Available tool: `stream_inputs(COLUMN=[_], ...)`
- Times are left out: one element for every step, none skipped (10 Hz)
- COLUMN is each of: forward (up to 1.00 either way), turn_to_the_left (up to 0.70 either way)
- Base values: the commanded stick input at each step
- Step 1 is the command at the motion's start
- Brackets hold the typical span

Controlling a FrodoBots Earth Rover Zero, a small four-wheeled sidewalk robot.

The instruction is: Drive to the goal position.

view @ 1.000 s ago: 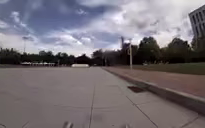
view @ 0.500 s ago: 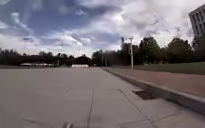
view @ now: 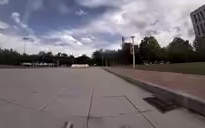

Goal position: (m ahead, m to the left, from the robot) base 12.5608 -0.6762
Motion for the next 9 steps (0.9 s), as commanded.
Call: stream_inputs(forward=[1.00, 1.00, 1.00, 1.00, 1.00, 1.00, 1.00, 1.00, 1.00], turn_to_the_left=[0.00, 0.00, 0.00, 0.00, 0.00, 0.00, 0.00, 0.00, 0.00])
